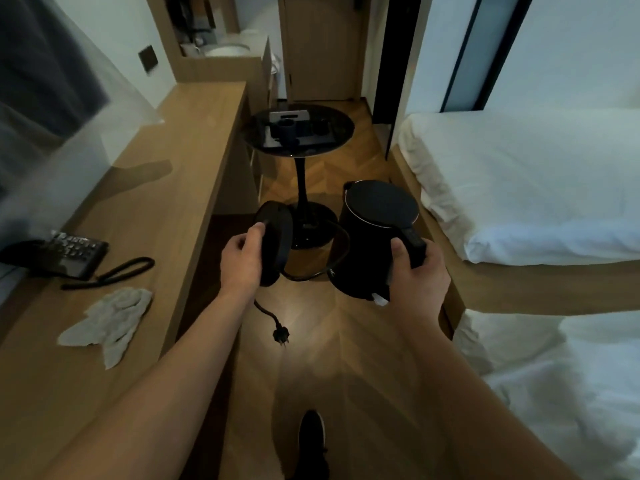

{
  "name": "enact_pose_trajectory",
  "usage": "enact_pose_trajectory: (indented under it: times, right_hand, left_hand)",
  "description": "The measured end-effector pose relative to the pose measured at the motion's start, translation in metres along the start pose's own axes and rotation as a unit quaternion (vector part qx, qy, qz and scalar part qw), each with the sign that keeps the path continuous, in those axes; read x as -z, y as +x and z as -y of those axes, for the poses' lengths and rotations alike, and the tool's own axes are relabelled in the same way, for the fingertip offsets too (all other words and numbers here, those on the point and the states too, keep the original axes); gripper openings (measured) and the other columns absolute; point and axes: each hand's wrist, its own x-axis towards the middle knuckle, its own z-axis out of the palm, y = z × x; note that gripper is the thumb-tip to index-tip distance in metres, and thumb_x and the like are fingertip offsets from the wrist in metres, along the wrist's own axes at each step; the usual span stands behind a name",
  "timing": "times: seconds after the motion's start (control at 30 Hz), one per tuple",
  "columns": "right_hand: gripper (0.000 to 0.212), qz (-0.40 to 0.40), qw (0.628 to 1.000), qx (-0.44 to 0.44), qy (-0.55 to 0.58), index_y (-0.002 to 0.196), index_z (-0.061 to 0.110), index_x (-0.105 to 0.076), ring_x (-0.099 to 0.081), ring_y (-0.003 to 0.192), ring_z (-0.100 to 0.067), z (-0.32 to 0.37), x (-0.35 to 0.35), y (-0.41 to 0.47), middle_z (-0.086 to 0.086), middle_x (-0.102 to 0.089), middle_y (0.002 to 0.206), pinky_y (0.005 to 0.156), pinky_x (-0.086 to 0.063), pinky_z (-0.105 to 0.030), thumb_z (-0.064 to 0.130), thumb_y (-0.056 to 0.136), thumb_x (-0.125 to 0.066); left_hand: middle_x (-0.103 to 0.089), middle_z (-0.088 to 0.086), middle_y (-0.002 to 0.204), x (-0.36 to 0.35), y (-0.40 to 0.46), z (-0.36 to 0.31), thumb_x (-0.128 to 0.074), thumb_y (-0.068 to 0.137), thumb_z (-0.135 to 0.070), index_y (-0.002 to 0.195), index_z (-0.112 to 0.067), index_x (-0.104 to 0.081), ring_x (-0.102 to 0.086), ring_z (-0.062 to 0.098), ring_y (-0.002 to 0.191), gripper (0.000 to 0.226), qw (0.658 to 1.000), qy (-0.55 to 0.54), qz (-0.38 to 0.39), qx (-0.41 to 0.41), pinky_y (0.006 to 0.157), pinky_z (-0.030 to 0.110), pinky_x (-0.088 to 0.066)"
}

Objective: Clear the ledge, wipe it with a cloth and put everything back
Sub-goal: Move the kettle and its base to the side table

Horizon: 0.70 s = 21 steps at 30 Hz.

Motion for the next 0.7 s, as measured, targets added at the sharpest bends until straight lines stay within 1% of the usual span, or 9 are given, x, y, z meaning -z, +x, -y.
enact_pose_trajectory:
  times: [0.1,0.17,0.27,0.3,0.33,0.4,0.47,0.57,0.7]
  right_hand:
    - [0.013,-0.005,1.0,0.004,-0.005,0.101,0.017,-0.057,-0.049,0.073,0.025,0.004,-0.037,0.044,0.015,-0.055,0.082,0.06,-0.036,0.002,0.028,0.098,-0.061]
    - [0.016,-0.01,1.0,0.001,-0.006,0.103,0.016,-0.059,-0.05,0.074,0.023,0.008,-0.059,0.071,0.014,-0.057,0.084,0.06,-0.037,0.002,0.031,0.097,-0.062]
    - [0.018,-0.026,1.0,0.006,-0.004,0.102,0.015,-0.059,-0.053,0.074,0.016,0.012,-0.086,0.106,0.012,-0.057,0.084,0.059,-0.037,0.001,0.032,0.097,-0.062]
    - [0.018,-0.027,1.0,0.001,-0.002,0.102,0.015,-0.058,-0.055,0.075,0.012,0.012,-0.096,0.117,0.012,-0.057,0.084,0.059,-0.037,0.0,0.032,0.097,-0.062]
    - [0.019,-0.028,1.0,-0.005,-0.001,0.103,0.015,-0.058,-0.056,0.076,0.007,0.012,-0.103,0.127,0.011,-0.058,0.085,0.058,-0.038,-0.001,0.033,0.097,-0.062]
    - [0.02,-0.026,1.0,-0.011,0.003,0.106,0.015,-0.059,-0.056,0.078,0.001,0.013,-0.117,0.147,0.01,-0.059,0.087,0.059,-0.04,-0.001,0.033,0.097,-0.062]
    - [0.022,-0.026,1.0,-0.01,0.006,0.107,0.014,-0.06,-0.057,0.079,0.005,0.011,-0.132,0.17,0.011,-0.059,0.088,0.059,-0.04,-0.001,0.033,0.097,-0.061]
    - [0.02,-0.027,0.999,-0.017,0.009,0.106,0.012,-0.06,-0.054,0.075,0.016,0.004,-0.154,0.206,0.01,-0.058,0.087,0.06,-0.039,0.0,0.03,0.097,-0.061]
    - [0.02,-0.018,1.0,-0.017,0.016,0.107,0.013,-0.06,-0.054,0.075,0.015,-0.006,-0.185,0.267,0.011,-0.057,0.087,0.06,-0.04,-0.002,0.03,0.097,-0.062]
  left_hand:
    - [-0.063,-0.003,0.117,-0.014,0.05,-0.022,-0.057,0.08,-0.07,0.11,-0.031,-0.061,-0.059,0.02,0.107,0.05,1.0,-0.008,0.016,0.006,0.087,0.038,-0.05]
    - [-0.065,-0.001,0.117,-0.022,0.08,-0.037,-0.057,0.074,-0.072,0.108,-0.029,-0.063,-0.061,0.021,0.108,0.055,0.999,-0.013,0.039,0.005,0.085,0.037,-0.051]
    - [-0.067,0.001,0.118,-0.035,0.119,-0.058,-0.057,0.062,-0.078,0.115,-0.026,-0.065,-0.064,0.021,0.107,0.074,0.998,-0.024,0.059,0.0,0.079,0.034,-0.05]
    - [-0.067,0.001,0.117,-0.04,0.134,-0.063,-0.057,0.062,-0.079,0.118,-0.026,-0.065,-0.064,0.02,0.106,0.078,0.998,-0.025,0.059,-0.002,0.076,0.032,-0.049]
    - [-0.067,0.0,0.118,-0.045,0.146,-0.067,-0.058,0.065,-0.078,0.12,-0.025,-0.065,-0.064,0.02,0.106,0.077,0.998,-0.025,0.058,-0.002,0.074,0.03,-0.049]
    - [-0.066,0.001,0.119,-0.056,0.17,-0.072,-0.059,0.079,-0.07,0.122,-0.023,-0.064,-0.063,0.02,0.107,0.064,0.998,-0.031,0.052,-0.002,0.072,0.029,-0.047]
    - [-0.065,0.001,0.118,-0.068,0.196,-0.075,-0.059,0.087,-0.063,0.121,-0.023,-0.064,-0.062,0.019,0.107,0.053,0.999,-0.028,0.046,-0.005,0.072,0.029,-0.046]
    - [-0.064,0.001,0.116,-0.091,0.232,-0.082,-0.057,0.091,-0.059,0.121,-0.022,-0.063,-0.061,0.019,0.105,0.048,0.998,-0.023,0.052,-0.012,0.072,0.029,-0.046]
    - [-0.065,0.001,0.111,-0.122,0.284,-0.095,-0.057,0.092,-0.057,0.121,-0.019,-0.062,-0.063,0.018,0.1,0.047,0.998,-0.018,0.047,-0.024,0.068,0.028,-0.046]
